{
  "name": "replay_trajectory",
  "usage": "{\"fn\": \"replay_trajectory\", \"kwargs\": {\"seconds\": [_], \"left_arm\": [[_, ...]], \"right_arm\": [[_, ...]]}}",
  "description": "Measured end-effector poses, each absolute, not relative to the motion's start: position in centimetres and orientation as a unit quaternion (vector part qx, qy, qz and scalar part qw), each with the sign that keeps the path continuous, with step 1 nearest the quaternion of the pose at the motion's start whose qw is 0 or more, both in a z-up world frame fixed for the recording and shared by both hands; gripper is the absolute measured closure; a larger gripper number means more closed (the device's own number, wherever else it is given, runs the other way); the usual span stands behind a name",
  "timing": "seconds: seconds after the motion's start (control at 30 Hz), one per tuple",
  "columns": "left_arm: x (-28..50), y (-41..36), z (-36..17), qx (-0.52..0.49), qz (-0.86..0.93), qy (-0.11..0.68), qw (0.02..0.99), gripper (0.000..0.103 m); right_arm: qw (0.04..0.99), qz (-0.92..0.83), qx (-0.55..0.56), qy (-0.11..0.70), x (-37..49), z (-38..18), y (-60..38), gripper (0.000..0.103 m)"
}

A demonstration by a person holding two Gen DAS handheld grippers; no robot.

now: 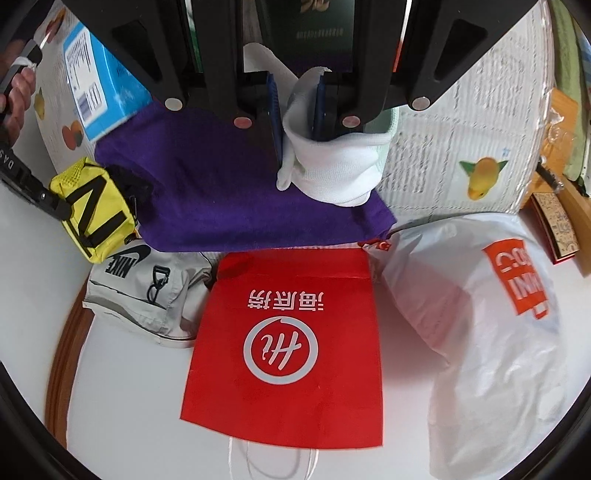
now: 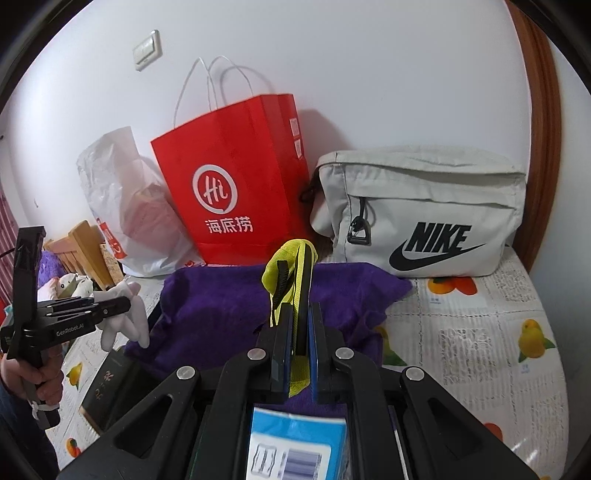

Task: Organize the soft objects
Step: 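Lower the glove onto the purple towel and open the left tool while the right tool releases the pouch there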

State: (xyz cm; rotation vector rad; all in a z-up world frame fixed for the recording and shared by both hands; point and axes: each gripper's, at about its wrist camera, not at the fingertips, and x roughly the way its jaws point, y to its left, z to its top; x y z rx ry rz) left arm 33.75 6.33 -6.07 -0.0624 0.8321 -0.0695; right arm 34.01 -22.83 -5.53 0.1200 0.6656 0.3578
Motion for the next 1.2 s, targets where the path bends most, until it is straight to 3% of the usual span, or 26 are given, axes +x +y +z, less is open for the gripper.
{"fn": "replay_trajectory", "kwargs": {"seconds": [0.77,1.0,1.03,1.1,1.17,1.2], "left_arm": [[42.9,6.0,-10.8,-0.023,-0.033,0.466,0.884,0.087],[43.4,6.4,-11.5,-0.038,-0.027,0.477,0.877,0.077],[43.3,6.5,-11.4,-0.043,-0.027,0.477,0.877,0.075],[43.2,6.6,-11.2,-0.048,-0.029,0.474,0.879,0.071],[43.0,6.4,-10.8,-0.043,-0.029,0.471,0.881,0.053],[42.8,6.3,-10.6,-0.038,-0.026,0.468,0.883,0.049]], "right_arm": [[0.89,0.19,0.063,0.409,39.8,-11.9,-22.0,0.094],[0.887,0.186,0.067,0.417,40.1,-12.2,-22.3,0.09],[0.886,0.188,0.067,0.418,40.2,-12.2,-22.3,0.088],[0.886,0.187,0.061,0.42,40.1,-12.1,-22.2,0.07],[0.891,0.181,0.05,0.413,39.8,-11.9,-22.1,0.061],[0.893,0.178,0.043,0.41,39.7,-11.7,-22.1,0.058]]}}
